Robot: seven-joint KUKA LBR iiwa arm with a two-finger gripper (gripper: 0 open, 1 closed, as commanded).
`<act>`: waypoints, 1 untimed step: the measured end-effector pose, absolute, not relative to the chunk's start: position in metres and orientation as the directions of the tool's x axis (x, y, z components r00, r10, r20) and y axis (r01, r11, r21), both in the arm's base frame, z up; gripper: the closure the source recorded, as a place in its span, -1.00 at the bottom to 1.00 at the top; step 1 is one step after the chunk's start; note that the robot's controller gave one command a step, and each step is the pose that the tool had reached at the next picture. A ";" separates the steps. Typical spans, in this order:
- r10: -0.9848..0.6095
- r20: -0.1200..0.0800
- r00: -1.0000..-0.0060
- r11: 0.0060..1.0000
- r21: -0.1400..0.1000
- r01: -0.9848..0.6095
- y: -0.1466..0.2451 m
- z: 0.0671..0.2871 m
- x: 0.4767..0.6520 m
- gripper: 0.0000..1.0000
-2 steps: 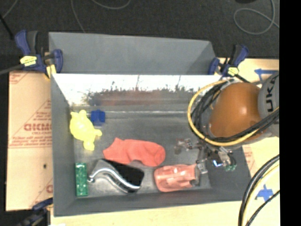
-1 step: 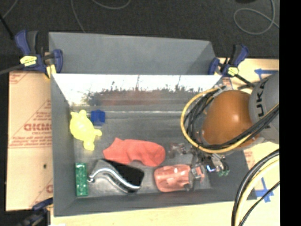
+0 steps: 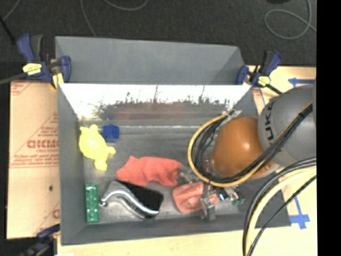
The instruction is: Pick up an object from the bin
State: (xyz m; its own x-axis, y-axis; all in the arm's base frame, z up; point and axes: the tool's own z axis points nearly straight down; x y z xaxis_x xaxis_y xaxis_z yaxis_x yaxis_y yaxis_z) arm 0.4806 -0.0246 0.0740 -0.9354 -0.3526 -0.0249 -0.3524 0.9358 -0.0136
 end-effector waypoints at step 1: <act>-0.245 -0.031 -0.969 0.970 -0.005 -0.244 -0.034 0.076 0.479 1.00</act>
Offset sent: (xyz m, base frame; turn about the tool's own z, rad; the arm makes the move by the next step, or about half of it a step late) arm 0.0000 0.0000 0.0000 0.0000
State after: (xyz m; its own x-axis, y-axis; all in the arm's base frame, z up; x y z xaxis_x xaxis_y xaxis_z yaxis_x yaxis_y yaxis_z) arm 0.4792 -0.0337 0.0759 -0.9692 -0.2445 -0.0309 -0.2445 0.9696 -0.0046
